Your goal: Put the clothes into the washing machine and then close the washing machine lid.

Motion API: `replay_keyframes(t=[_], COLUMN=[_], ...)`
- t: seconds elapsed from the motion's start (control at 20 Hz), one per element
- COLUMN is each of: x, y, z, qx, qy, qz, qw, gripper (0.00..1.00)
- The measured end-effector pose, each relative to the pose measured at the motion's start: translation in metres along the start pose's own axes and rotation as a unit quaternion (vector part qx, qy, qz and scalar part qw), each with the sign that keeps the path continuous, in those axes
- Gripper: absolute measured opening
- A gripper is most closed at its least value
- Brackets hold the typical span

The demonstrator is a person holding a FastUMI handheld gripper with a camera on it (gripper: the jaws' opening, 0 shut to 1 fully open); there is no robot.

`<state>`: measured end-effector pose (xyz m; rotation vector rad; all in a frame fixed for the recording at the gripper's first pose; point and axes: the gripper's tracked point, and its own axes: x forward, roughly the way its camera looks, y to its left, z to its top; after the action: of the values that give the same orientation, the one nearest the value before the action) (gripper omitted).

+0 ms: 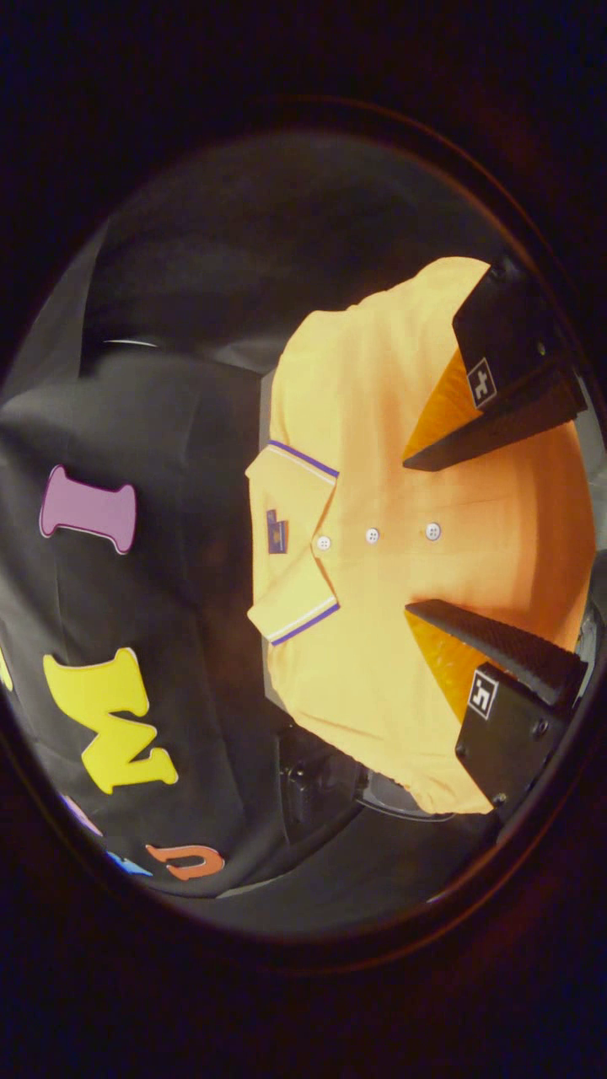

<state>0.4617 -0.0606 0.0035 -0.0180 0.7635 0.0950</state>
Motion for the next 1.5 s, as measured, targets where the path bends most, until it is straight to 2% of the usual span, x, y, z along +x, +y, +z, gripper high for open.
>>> replay_keyframes(t=[0.1,0.2,0.25,0.5,0.7,0.9,1.5], x=[-0.001,-0.001,-0.001,-0.003,-0.017,-0.036,-0.065], y=[0.004,0.003,0.004,0.006,0.014,0.03,0.121], z=[0.001,0.004,0.004,0.008,0.018,0.034,0.063], qx=[-0.004,0.008,0.01,0.049,0.038,0.047,0.015], qy=[0.005,0.007,0.017,0.045,0.041,0.033,0.017], qz=[0.008,-0.004,-0.009,-0.014,-0.021,-0.007,0.025], qw=[1.0,1.0,1.0,0.998,0.998,0.998,0.999], gripper=[0.55,0.13,0.08,0.06,0.06,0.06,0.06])
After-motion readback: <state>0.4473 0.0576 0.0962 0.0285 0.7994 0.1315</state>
